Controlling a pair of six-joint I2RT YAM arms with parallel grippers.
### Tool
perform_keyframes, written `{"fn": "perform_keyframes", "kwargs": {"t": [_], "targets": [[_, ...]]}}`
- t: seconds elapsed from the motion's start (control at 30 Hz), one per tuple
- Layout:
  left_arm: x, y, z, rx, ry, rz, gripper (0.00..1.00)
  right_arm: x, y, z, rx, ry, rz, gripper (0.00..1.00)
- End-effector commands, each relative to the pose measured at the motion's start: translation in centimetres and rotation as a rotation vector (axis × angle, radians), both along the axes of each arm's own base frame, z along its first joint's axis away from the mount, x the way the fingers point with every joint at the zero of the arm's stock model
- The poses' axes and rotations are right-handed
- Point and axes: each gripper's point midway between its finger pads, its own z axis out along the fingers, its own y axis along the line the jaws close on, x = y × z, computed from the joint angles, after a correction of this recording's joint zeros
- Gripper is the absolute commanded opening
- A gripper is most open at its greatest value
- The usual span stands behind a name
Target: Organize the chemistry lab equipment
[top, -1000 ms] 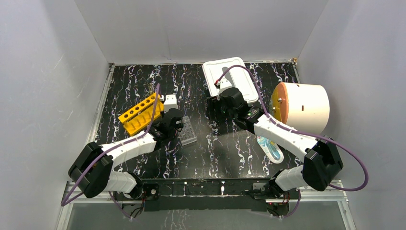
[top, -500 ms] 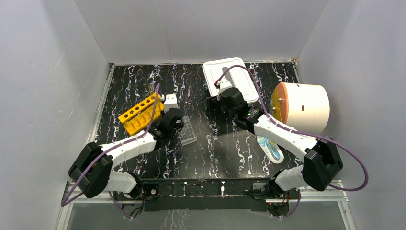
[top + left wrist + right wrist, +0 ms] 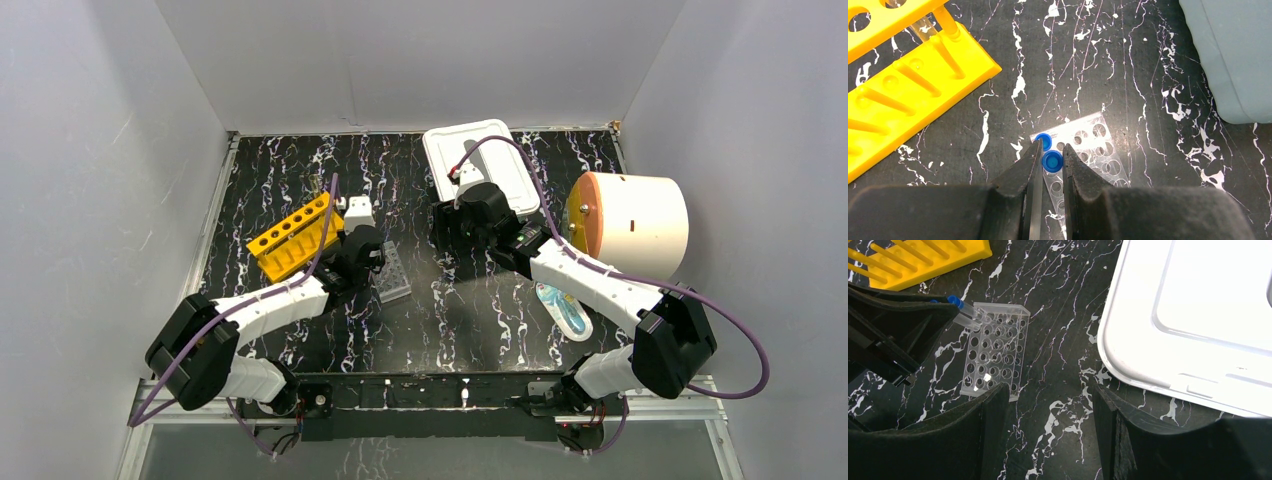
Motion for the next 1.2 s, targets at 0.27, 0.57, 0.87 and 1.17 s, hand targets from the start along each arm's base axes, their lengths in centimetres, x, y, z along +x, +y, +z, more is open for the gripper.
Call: {"fn": "perform_keyframes", "kwargs": {"t": [0.27,0.57,0.87,1.17], "targets": [[0.2,0.3,2.5,0.030,-0.051,-0.001,0.10,0.5,0.5,1.1,0.037,-0.011,0.002,0.71],[-0.2,0.0,3.4,0.018,-0.103,0.006,0.10,0.2,0.8,0.8,0.043,0.012,0.014,0.70],[-0.4,0.4,2.7,0.052,-0.140,0.043,0.11,0.1,1.1,0.8,0.040,0.033,0.023,0.69],[-1.0,0.6,1.8,0.034,-0.149,0.061,0.12,0.1,1.0,0.8,0.031,0.045,0.021,0.69]]}}
